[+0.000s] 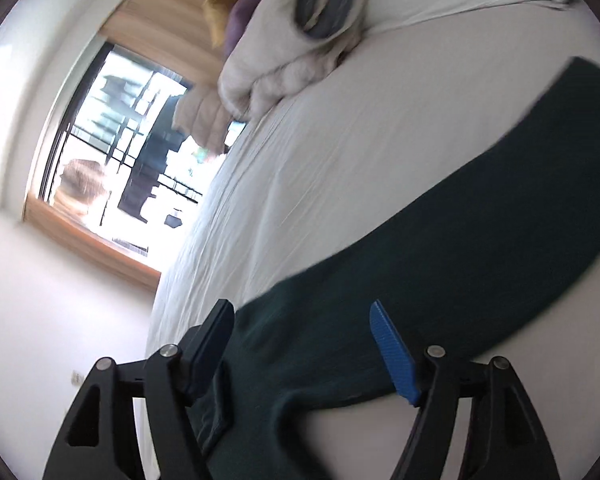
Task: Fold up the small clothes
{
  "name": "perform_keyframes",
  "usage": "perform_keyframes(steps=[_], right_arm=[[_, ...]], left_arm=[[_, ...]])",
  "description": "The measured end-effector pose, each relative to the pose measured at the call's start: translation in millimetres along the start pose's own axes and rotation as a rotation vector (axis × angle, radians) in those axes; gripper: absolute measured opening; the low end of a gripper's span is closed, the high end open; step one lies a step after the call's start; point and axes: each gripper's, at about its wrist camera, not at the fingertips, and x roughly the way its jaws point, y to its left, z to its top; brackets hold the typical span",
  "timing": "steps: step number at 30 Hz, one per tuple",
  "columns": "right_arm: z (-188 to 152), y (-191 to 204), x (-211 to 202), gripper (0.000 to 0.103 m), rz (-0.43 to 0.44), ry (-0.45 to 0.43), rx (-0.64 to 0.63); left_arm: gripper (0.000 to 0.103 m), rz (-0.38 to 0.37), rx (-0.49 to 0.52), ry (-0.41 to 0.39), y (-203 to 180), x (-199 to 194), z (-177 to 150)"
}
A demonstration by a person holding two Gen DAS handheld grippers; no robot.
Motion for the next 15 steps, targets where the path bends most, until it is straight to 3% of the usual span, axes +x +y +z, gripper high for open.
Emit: perform_keyframes(steps=[4,6,15], right_arm=[[40,-102,-58,0.074,-0.076,-0.089,0.284],[46,-129,-70,0.065,-0.021,-0.11,0.351],[66,-121,-38,0.062,-0.006,-0.123,0.349]], left_arm=[[0.01,0.008,0.006,0.0,-1,1,0],[0.01,0.014,0.011,0.0,-2,1,1],[0.01,0.025,0.02,0.001,-4,2,2]])
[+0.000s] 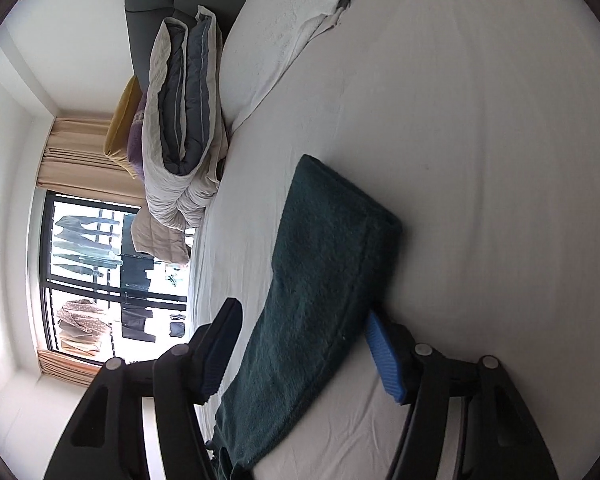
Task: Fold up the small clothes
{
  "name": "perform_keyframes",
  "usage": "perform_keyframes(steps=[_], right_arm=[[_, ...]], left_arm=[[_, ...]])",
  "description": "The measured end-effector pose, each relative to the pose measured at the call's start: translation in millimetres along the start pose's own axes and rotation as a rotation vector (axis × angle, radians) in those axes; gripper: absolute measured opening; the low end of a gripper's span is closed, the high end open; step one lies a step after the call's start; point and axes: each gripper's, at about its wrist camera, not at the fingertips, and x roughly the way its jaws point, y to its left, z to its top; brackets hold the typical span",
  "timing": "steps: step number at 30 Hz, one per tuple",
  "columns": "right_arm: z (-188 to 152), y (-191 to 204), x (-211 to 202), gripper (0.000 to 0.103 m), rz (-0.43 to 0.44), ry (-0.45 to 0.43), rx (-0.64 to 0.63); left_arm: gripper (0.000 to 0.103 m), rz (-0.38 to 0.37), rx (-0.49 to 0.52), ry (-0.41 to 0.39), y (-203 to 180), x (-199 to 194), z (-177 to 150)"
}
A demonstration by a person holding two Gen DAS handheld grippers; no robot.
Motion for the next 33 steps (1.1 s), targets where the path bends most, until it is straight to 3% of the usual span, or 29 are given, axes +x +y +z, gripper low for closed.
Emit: perform_keyframes(steps=[1,4,6,9,14,17,22,27,30,31,33], right_arm=[[4,-1,1,0.06,0.001,-0.009,0.011],[16,-9,8,0.041,0.008,-0.037,0.052],[22,-12,16,0.013,-0.022,-0.032,0.067],[19,3,15,0.011,-0.049,-0.051,0.007],[-23,82,22,0.01,-0.041,-0.031,-0.257],[-73,142,36,0.009,-0.011,0.019,-0.455],[-186,218,59,0.009,0.043,0.137,-0.728],[-320,261,83,0.009,0.072,0.254,-1.008],[-393,264,99,0.009,0.08,0.336,-1.122],[-414,262,103,0.009,0.083,0.362,-1.149],[-452,258,109,0.009,0.083,0.395,-1.214]], left_arm=[[0.01,0.001,0.001,0.0,0,0,0],[0.01,-0.001,-0.001,0.0,0,-1,-1],[0.01,-0.005,-0.004,-0.001,0,0,0],[0.01,-0.008,-0.006,-0.002,0,1,1],[0.01,-0.01,-0.009,-0.002,1,1,1],[0.01,-0.014,-0.014,-0.003,2,2,1],[0.01,-0.043,-0.046,-0.007,8,2,1],[0.01,-0.093,-0.109,-0.001,19,-1,2],[0.012,-0.141,-0.162,0.014,26,-4,7],[0.018,-0.169,-0.184,0.021,29,-6,8],[0.042,-0.238,-0.235,0.02,34,-13,12]])
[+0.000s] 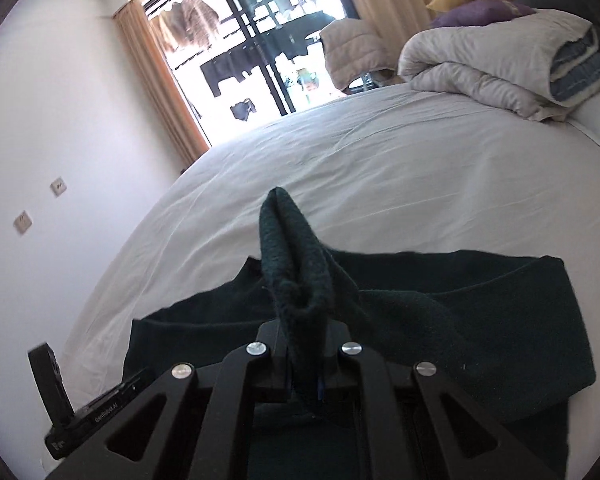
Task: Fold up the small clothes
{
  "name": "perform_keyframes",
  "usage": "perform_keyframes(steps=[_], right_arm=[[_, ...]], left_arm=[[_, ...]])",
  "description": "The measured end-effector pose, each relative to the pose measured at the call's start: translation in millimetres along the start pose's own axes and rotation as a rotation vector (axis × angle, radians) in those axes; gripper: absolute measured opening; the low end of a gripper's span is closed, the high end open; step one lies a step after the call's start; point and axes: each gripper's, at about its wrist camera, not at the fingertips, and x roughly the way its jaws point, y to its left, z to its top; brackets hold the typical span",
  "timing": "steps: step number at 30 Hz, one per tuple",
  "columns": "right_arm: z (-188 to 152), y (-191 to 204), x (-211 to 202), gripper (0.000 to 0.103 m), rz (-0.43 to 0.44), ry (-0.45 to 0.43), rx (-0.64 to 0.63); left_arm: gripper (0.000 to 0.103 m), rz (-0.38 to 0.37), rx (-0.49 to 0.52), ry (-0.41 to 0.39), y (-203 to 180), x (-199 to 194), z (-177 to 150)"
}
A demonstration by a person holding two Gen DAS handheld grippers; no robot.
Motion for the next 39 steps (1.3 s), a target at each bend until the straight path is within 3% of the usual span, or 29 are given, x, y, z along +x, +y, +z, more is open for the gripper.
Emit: perform_keyframes(steps=[1,2,5,7,10,11,13,15,17,25,27,28,30,32,37,39], right_arm=[[-9,11,7,0.009,0.003,0.014,-0.023],[-14,22,14,0.009,0.009,0.027,-0.043],[-26,49,33,0.009,0.029,0.066,-0.098],[-35,59,46,0.011,0.039,0.105,-0.131],[-50,59,62,0.023,0.076,0.168,-0.1],[-53,56,67,0.031,0.095,0.197,-0.082],[-56,53,64,0.038,0.128,0.189,-0.064],[-58,50,54,0.064,0.173,0.189,-0.04],[-61,44,40,0.073,0.199,0.169,-0.022],[-102,-15,-10,0.074,0.248,0.176,0.179],[-111,-29,-20,0.06,0.262,0.161,0.224],[-114,-35,-24,0.059,0.269,0.155,0.244],[-116,-42,-31,0.058,0.278,0.144,0.277],[-115,-49,-35,0.058,0.273,0.134,0.29],[-111,-66,-42,0.058,0.272,0.121,0.351],[-106,-77,-46,0.059,0.258,0.105,0.385]], left_arm=[[0.066,-0.039,-0.021,-0.01,-1,-6,2],[0.075,-0.064,-0.037,-0.03,-2,-12,5],[0.077,-0.159,-0.076,-0.049,-7,-23,17],[0.077,-0.237,-0.123,-0.006,-7,-19,26],[0.077,-0.299,-0.172,0.107,-7,-1,33],[0.077,-0.311,-0.176,0.144,-8,5,33],[0.077,-0.313,-0.168,0.195,-14,15,30],[0.077,-0.297,-0.15,0.23,-19,22,26],[0.077,-0.305,-0.147,0.248,-25,27,25],[0.077,-0.254,-0.07,0.337,-55,60,16],[0.076,-0.231,-0.056,0.34,-63,67,14],[0.076,-0.221,-0.049,0.341,-66,69,13],[0.065,-0.217,-0.042,0.346,-73,74,13],[0.031,-0.21,-0.05,0.373,-76,82,11],[0.012,-0.198,-0.064,0.357,-71,86,10],[0.011,-0.203,-0.069,0.325,-69,81,13]])
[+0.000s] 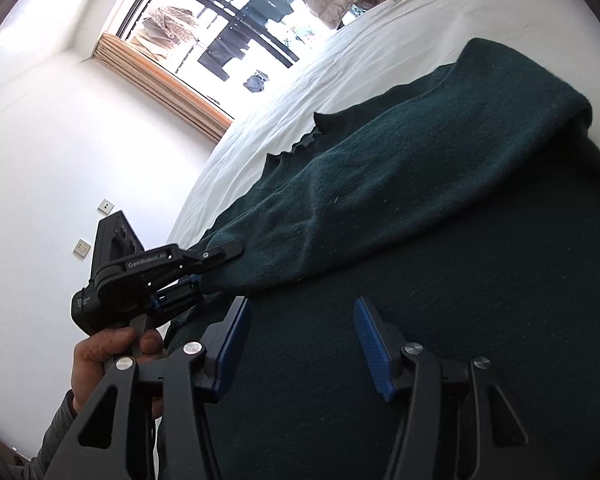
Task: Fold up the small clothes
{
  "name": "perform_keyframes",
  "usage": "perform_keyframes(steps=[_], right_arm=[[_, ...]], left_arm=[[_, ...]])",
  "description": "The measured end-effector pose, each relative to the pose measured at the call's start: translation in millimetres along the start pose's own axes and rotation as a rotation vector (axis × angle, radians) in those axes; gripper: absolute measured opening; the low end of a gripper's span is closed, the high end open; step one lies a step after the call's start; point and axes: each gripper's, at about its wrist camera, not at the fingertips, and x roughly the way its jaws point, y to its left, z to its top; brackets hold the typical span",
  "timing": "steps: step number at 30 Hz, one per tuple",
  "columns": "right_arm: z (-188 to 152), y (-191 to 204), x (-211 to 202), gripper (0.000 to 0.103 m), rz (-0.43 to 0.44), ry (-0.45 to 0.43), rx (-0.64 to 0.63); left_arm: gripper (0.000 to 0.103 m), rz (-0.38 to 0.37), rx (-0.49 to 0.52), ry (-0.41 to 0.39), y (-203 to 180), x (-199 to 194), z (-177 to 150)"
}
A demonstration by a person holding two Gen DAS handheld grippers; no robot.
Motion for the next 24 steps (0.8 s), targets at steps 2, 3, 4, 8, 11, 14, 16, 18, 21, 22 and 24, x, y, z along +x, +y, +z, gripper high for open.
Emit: perform_keyframes(steps=[2,3,4,8,11,14,16,18,21,22,24], right_arm=[[10,-11,-4,0.061,0.009,-0.016,0.058],[15,-17,-7,0.061,0.009,-0.027,0.091],[19,-23,-10,0.062,0.009,-0.035,0.126],[30,-50,-12,0.063,0.024,-0.054,0.267],[34,-63,-13,0.062,0.044,-0.079,0.326],[36,-73,-19,0.062,0.06,-0.106,0.382],[36,-80,-22,0.062,0.058,-0.122,0.407],[38,-84,-24,0.062,0.062,-0.141,0.429],[45,-87,-24,0.062,0.043,-0.154,0.424],[47,-88,-25,0.062,0.032,-0.167,0.424],[52,-91,-24,0.062,0.029,-0.192,0.447]], left_arm=[[0.011,0.009,0.02,-0.037,-1,-11,3],[0.011,0.012,0.033,-0.054,-2,-18,5],[0.011,0.015,0.044,-0.068,-4,-22,8],[0.011,0.029,0.07,-0.109,-3,-36,15],[0.011,0.054,0.074,-0.101,6,-37,13],[0.011,0.072,0.056,-0.109,20,-41,9],[0.011,0.072,0.037,-0.109,29,-41,8],[0.011,0.086,0.038,-0.102,36,-41,7],[0.011,0.098,0.047,-0.09,46,-38,2],[0.011,0.091,0.044,-0.094,49,-38,1],[0.011,0.08,0.035,-0.101,54,-37,-1]])
